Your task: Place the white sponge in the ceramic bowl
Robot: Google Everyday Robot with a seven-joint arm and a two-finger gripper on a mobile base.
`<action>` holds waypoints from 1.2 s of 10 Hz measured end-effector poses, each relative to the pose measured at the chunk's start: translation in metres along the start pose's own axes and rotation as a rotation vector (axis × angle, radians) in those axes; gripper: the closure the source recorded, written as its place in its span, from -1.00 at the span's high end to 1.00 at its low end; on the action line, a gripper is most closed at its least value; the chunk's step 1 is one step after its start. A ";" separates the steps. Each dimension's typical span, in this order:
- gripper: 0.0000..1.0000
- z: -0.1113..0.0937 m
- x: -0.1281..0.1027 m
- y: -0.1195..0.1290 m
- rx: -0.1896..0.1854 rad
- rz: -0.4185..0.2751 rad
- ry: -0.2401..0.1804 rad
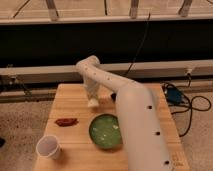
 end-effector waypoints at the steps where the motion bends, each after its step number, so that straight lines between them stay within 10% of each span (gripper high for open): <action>1: -1.00 -0.005 -0.002 0.007 0.002 0.002 0.002; 12: -1.00 -0.020 -0.041 0.052 0.007 -0.018 0.003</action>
